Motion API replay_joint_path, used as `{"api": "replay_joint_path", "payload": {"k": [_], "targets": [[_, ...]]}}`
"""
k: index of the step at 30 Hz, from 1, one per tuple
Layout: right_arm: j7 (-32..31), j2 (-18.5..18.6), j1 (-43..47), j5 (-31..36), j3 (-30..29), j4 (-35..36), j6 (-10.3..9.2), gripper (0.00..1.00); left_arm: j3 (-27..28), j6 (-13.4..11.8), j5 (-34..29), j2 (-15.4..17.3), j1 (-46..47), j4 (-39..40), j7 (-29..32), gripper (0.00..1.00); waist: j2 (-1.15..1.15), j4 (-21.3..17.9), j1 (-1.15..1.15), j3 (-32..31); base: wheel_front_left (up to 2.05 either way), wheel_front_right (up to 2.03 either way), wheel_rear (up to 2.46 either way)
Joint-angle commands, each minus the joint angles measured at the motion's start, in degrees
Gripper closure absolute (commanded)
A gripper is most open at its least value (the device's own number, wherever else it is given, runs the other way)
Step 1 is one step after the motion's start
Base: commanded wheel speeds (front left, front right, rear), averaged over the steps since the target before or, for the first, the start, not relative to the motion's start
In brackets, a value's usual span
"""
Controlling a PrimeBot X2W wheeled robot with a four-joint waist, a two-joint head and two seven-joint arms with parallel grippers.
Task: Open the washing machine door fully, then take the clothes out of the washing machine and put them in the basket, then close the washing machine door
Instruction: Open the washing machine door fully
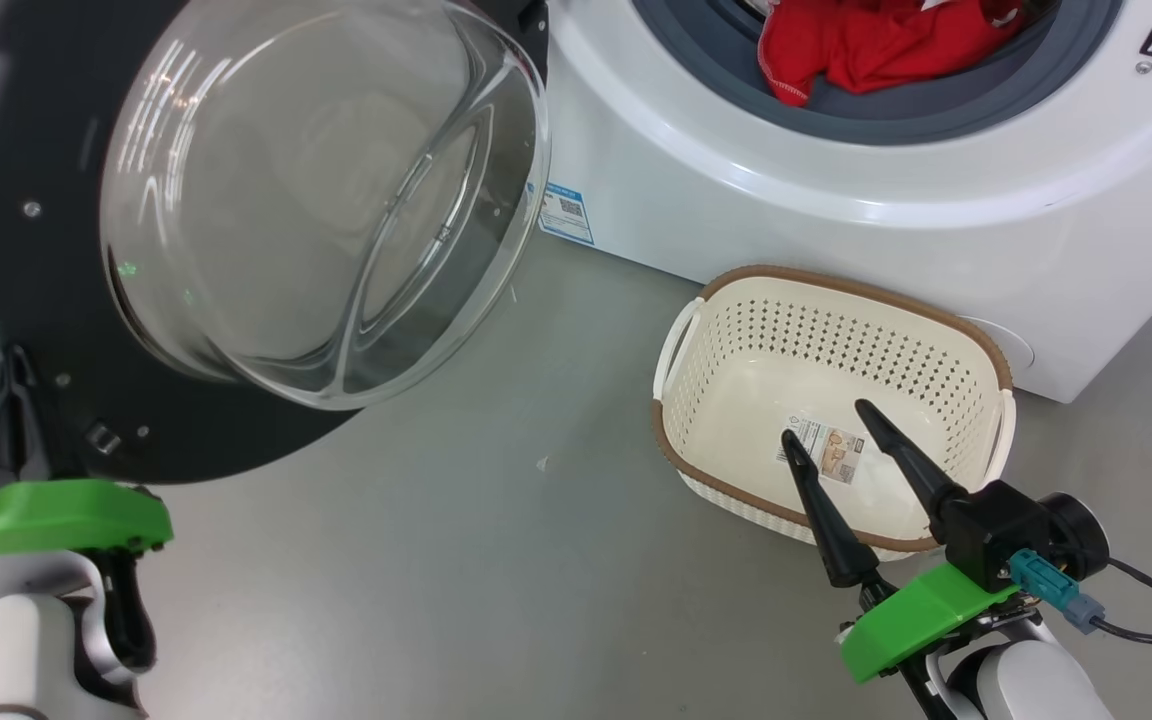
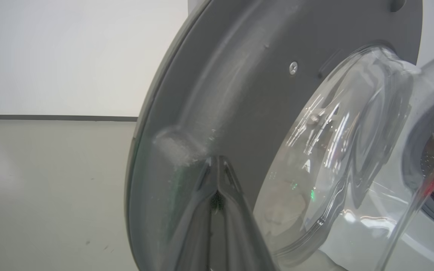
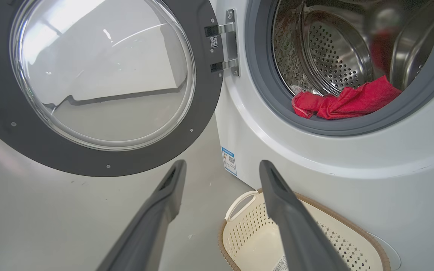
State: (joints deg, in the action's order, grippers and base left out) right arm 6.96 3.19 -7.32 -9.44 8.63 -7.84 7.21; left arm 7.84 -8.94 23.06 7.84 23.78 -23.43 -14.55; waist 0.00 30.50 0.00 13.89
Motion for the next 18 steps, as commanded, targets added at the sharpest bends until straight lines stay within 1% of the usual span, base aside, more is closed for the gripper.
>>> {"api": "replay_joint_path", "payload": {"k": [1, 18], "targets": [[-0.27, -0.31, -1.04, 0.6, 1.32, 1.94, 0.28, 0.0, 3.14, 0.55, -0.78, 2.78, 2.46, -0.04, -0.44, 1.0, 0.0, -0.07, 0.0, 0.07, 0.0, 0.0, 0.0], [-1.02, -0.31, -0.59, 0.9, 0.71, 3.39, 0.28, 0.0, 10.06, 5.48, -3.19, 1.98, 8.67, -9.92, -0.44, 1.0, 0.0, -0.28, 0.0, 1.06, 0.0, 0.0, 0.0]]}}
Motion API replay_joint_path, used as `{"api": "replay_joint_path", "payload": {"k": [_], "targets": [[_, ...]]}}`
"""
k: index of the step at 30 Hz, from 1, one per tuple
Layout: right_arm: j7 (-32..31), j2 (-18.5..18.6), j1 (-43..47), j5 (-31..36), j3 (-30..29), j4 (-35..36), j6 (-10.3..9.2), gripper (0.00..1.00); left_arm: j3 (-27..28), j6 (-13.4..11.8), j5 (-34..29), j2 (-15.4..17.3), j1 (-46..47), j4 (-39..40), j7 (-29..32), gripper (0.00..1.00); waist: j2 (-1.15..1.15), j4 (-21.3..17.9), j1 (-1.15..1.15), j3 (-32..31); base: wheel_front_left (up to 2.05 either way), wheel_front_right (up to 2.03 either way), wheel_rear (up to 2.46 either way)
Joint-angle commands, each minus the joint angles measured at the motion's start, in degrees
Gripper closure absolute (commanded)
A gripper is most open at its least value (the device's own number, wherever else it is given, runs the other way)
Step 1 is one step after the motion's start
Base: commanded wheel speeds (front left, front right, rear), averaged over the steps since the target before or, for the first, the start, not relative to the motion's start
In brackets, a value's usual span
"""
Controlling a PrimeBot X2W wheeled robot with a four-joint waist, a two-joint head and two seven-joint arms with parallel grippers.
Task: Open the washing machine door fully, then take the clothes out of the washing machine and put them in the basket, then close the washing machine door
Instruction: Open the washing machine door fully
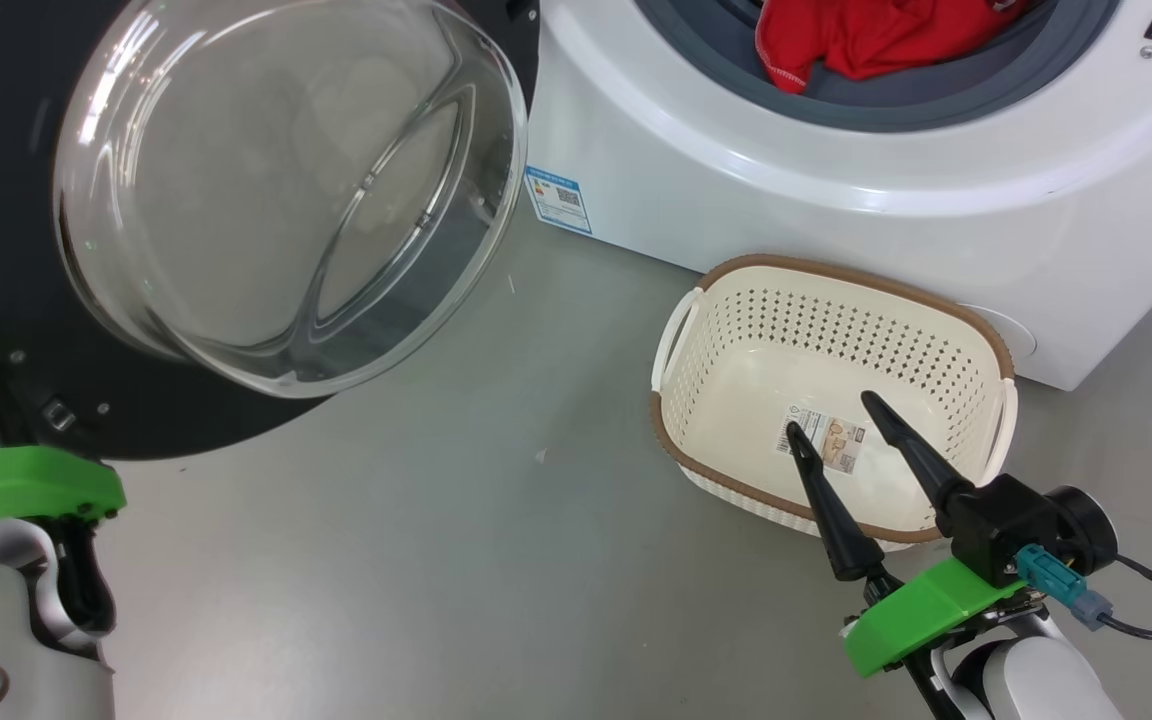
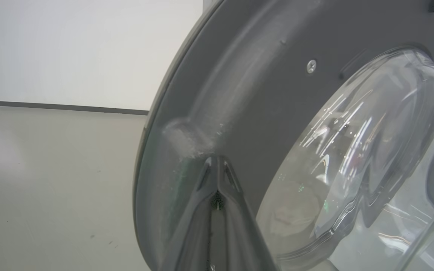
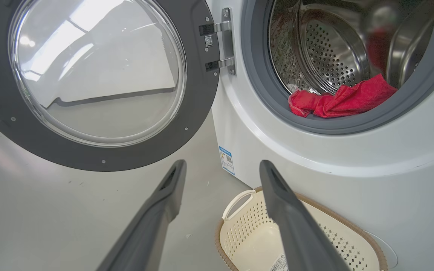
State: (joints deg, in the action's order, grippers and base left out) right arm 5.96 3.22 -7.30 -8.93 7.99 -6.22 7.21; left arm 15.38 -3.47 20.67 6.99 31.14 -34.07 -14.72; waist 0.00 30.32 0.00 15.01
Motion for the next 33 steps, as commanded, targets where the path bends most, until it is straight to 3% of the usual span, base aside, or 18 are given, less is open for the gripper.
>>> {"api": "replay_joint_path", "payload": {"k": [1, 7, 8, 9, 10, 21, 33], "targets": [[0.01, -0.35, -0.62, 0.19, 1.37, 1.72, 0.28, 0.0, 2.93, 0.24, -1.06, 2.73, 1.36, 0.55, -0.28, 1.0, 0.0, -0.21, 0.0, -0.11, 0.0, 0.0, 0.0], [0.53, -0.35, -0.49, -1.03, 1.54, 1.13, 0.28, 0.0, 5.04, 1.77, -2.38, 1.4, 0.73, 1.22, -0.28, 1.0, 0.0, -0.93, 0.0, -0.75, 0.0, 0.0, 0.0], [0.67, -0.35, -0.49, -1.14, 1.49, 1.03, 0.28, 0.0, 5.4, 1.93, -2.55, 1.13, 0.56, 1.64, -0.28, 0.78, 0.0, -1.06, 0.0, -0.84, 0.0, 0.0, 0.0], [0.8, -0.35, -0.5, -1.23, 1.41, 0.92, 0.28, 0.0, 5.8, 2.16, -2.66, 0.81, 0.39, 2.27, -0.28, 0.42, 0.0, -1.19, 0.0, -0.93, 0.0, 0.0, 0.0], [1.06, -0.35, -0.55, -1.42, 1.3, 0.64, 0.28, 0.0, 6.28, 2.74, -3.04, 0.11, -0.12, 3.97, -0.28, 0.0, 0.0, -1.46, 0.0, -1.15, 0.0, 0.0, 0.0], [3.55, -0.35, -1.02, -3.11, 1.0, -1.32, 0.28, 0.0, 5.49, 4.65, -3.92, -3.43, -5.23, 18.18, -0.28, 0.0, 0.0, -4.07, 0.0, -2.68, 0.0, 0.0, 0.0], [7.0, -0.35, -2.25, -5.48, -1.49, -4.32, 0.28, 0.0, -3.45, 3.54, -3.07, -4.08, -11.75, 34.48, 1.07, 0.0, 0.0, -10.36, 0.0, -4.32, 0.0, 0.0, 0.0]]}}
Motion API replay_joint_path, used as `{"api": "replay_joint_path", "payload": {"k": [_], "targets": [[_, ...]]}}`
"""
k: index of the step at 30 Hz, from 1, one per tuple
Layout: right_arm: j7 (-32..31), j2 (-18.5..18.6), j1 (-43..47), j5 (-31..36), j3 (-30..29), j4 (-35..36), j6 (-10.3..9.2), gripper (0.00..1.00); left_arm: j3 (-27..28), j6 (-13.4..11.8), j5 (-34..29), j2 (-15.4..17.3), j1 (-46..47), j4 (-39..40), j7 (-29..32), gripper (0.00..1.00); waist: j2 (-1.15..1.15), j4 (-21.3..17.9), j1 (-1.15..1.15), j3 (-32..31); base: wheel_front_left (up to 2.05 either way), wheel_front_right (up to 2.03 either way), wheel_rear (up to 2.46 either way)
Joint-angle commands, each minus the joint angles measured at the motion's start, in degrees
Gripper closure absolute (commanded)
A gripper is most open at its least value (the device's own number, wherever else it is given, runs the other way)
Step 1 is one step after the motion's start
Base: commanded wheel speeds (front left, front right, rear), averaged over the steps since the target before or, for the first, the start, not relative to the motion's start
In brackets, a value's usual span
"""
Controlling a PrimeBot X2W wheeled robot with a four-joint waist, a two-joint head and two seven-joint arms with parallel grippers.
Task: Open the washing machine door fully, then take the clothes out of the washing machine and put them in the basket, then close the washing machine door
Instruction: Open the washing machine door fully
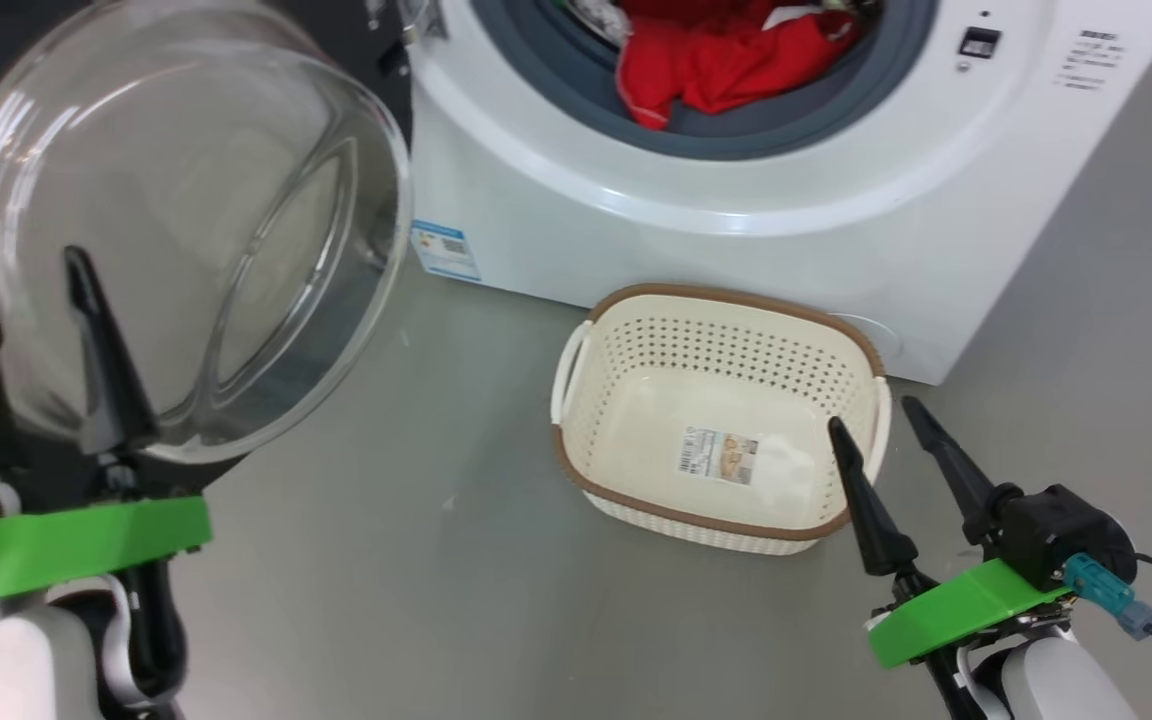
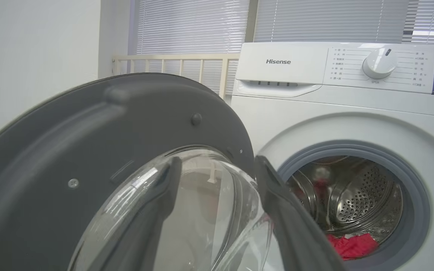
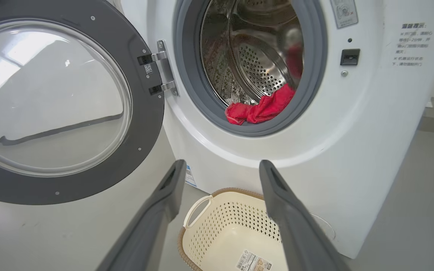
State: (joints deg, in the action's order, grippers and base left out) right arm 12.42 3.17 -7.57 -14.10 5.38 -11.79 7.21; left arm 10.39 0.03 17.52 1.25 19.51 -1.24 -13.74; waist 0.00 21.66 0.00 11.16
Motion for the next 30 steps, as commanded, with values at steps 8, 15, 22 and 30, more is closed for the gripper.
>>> {"api": "replay_joint_path", "payload": {"k": [8, 15, 22, 30], "targets": [[1.98, -0.29, -3.11, 0.16, -1.69, 0.42, 0.28, 0.0, -3.83, 3.86, 2.3, 1.74, -2.48, 4.45, 1.88, 0.0, 0.0, -8.0, 0.0, -1.06, 0.0, 0.0, 0.0], [2.48, -0.29, -2.73, 1.12, -4.03, 0.8, 0.28, 0.0, -6.3, 5.28, 3.4, 2.43, -4.87, 3.69, 3.37, 0.0, 0.0, -13.35, 0.0, -2.11, 0.0, 0.0, 0.0], [2.56, -0.29, -1.23, 1.3, -5.05, 3.35, 0.28, 0.0, -7.58, 6.4, 4.78, 4.32, -8.31, 2.59, 2.92, 0.0, 0.0, -18.1, 0.0, -3.02, 0.0, 0.0, 0.0], [2.57, -0.29, 0.92, 1.18, -5.02, 6.08, 0.28, 0.0, -7.41, 6.74, 5.5, 6.37, -12.09, 0.44, 1.94, 0.0, 0.0, -21.89, 0.0, -3.82, 0.0, 0.0, 0.0]]}}
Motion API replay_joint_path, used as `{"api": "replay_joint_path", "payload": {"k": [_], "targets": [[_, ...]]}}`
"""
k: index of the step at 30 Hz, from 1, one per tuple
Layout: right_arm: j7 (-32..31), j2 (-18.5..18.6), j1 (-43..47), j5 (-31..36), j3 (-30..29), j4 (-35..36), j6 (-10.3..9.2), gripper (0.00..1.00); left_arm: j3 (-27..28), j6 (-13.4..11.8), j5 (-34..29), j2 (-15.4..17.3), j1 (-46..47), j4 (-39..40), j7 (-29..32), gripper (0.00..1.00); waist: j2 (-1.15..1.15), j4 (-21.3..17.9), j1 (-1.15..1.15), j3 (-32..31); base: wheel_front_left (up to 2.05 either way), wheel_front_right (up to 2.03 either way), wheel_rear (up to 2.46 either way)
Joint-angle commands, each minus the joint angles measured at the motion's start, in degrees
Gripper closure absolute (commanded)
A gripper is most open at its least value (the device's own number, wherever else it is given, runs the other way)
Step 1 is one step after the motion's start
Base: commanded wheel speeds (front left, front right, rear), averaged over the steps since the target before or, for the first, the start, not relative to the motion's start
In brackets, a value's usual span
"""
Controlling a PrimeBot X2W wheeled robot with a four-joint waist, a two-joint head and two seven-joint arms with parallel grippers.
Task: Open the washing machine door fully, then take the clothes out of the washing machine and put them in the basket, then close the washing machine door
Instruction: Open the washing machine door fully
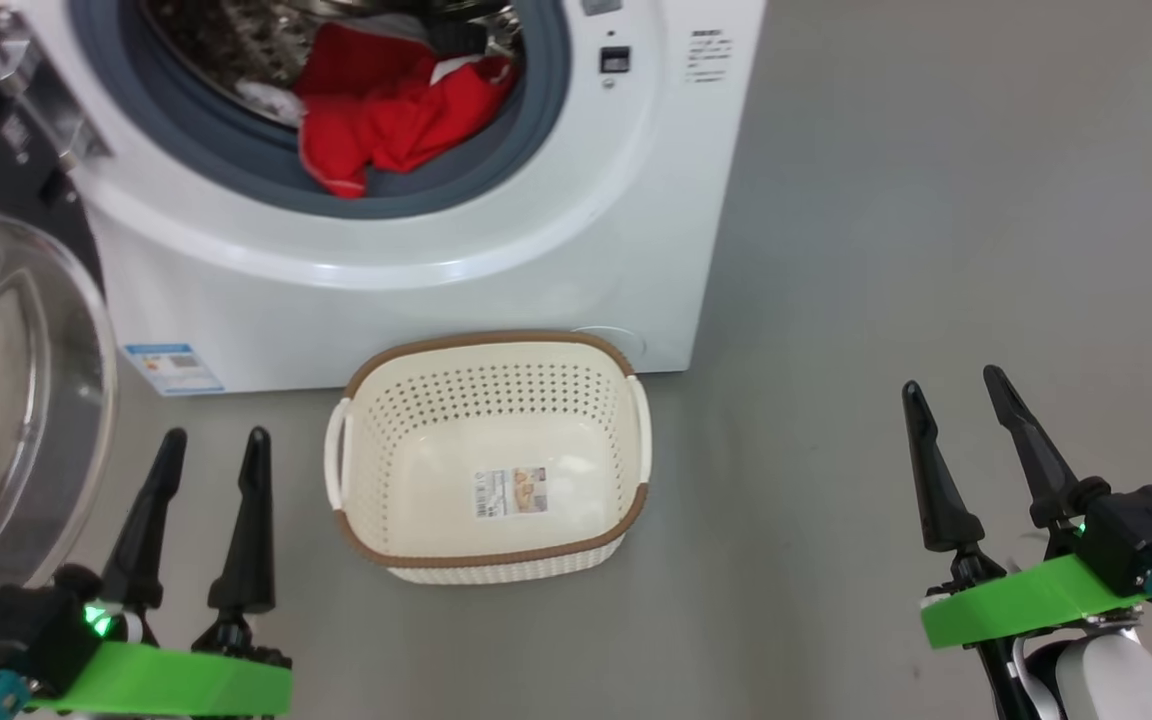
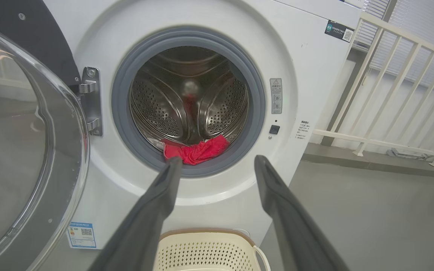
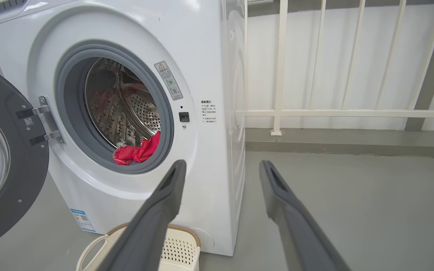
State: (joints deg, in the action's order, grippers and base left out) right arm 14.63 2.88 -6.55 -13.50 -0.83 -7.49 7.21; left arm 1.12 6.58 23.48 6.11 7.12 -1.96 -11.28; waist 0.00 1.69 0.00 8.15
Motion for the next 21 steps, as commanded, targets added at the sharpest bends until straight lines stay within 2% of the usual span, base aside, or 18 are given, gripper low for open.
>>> {"api": "replay_joint_path", "payload": {"k": [1, 21], "targets": [[0.36, -0.01, 0.24, 0.52, 1.32, 2.06, 0.28, 0.0, 2.06, 0.08, -0.63, 1.65, -0.03, 0.97, -0.8, 0.0, 0.0, -2.31, 0.0, -0.95, 0.0, 0.0, 0.0], [0.37, -0.01, 7.11, 0.48, 1.12, 6.34, 0.28, 0.0, 2.31, -1.12, -1.43, 2.59, -8.01, 0.37, -1.48, 0.0, 0.0, -5.66, 0.0, -5.93, 0.0, 0.0, 0.0]]}}
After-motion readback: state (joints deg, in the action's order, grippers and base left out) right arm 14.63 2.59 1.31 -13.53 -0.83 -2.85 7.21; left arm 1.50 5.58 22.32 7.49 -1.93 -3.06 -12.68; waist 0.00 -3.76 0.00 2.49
